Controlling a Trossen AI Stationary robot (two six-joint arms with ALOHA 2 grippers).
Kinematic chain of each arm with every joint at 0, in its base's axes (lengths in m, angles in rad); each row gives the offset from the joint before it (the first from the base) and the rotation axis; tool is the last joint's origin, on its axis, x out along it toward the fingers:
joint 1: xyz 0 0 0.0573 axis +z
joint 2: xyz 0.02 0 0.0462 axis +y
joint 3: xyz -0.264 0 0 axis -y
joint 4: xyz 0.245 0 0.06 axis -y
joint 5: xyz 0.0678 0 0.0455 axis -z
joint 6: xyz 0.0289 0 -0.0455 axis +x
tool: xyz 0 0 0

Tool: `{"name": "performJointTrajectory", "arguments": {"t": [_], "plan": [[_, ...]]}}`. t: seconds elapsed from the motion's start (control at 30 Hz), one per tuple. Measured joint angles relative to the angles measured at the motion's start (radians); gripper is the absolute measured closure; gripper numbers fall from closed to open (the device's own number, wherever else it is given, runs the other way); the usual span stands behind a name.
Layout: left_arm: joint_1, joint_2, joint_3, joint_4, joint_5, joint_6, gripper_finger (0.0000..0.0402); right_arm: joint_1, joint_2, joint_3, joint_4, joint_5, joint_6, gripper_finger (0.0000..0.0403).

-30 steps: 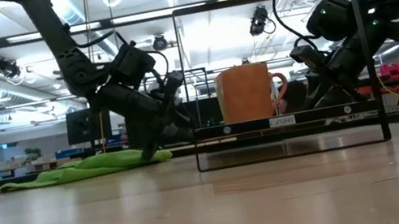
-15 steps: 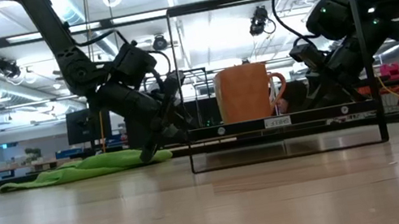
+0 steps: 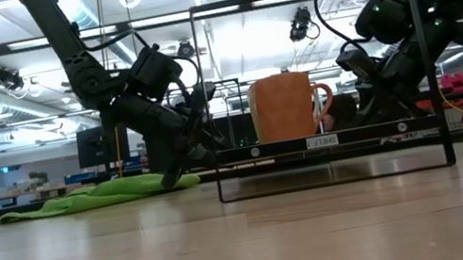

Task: Stack small to large cups/mugs on shelf
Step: Adjust the shelf

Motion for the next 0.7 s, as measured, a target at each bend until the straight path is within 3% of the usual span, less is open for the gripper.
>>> {"name": "performJointTrajectory", "arguments": {"t": [0.7], "plan": [[-0.078,-0.001,-0.006,-0.021,0.003,-0.016,0.0294,0.096,-0.032,-0.002,-0.046,0.027,0.025,0.0359]]}}
